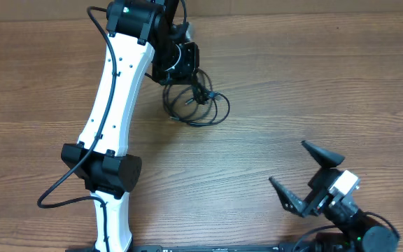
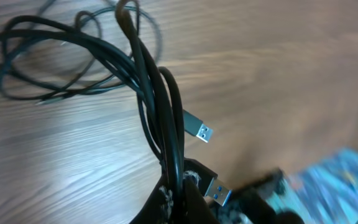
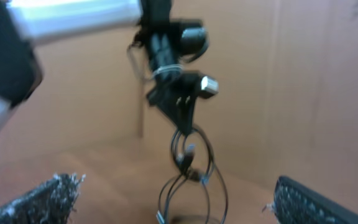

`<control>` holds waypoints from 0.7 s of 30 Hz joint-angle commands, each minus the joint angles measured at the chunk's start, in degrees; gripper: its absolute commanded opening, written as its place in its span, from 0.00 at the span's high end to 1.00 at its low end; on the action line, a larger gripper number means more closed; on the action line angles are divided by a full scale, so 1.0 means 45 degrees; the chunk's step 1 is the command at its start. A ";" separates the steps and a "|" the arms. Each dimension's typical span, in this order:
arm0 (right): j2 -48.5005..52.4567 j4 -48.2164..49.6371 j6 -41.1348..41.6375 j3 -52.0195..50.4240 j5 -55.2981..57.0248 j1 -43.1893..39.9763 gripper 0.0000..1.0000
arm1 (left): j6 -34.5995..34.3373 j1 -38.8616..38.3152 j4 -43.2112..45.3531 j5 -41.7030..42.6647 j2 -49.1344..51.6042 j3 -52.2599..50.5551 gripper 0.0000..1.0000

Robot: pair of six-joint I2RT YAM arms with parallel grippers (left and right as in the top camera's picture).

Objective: Untangle cables
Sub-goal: 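Move the right gripper toward the cables hanging from the left gripper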

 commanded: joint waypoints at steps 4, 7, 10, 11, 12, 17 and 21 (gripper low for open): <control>0.3181 -0.5192 -0.2176 0.5042 0.0107 -0.1447 0.00 | 0.1744 -0.0087 0.0058 0.1603 -0.1243 0.0291 0.96; 0.5945 -0.7650 -0.2166 0.7563 -0.0005 -0.1953 0.00 | 0.1530 -0.0073 0.0277 0.0272 -0.1588 0.0335 0.96; 0.8675 -1.0098 -0.2161 1.0015 -0.0010 -0.2040 0.00 | 0.1341 -0.0078 0.0175 -0.0272 -0.1676 0.0335 0.96; 0.9573 -1.0792 -0.2152 1.0778 -0.0053 -0.2025 0.00 | 0.1277 -0.0078 0.0146 -0.0345 -0.1676 0.0335 0.96; 1.0239 -1.1234 -0.2059 1.1307 -0.0267 -0.2016 0.00 | 0.1180 -0.0073 0.0136 -0.0335 -0.1671 0.0335 0.96; 1.3236 -1.2191 -0.0423 1.2541 -0.2006 -0.2016 0.00 | 0.0117 0.0097 0.0189 0.2142 -0.1676 0.0374 0.96; 1.5426 -1.2230 0.0282 1.2536 -0.3614 -0.1666 0.00 | 0.0301 0.0233 0.0296 0.5440 -0.1676 0.0374 0.96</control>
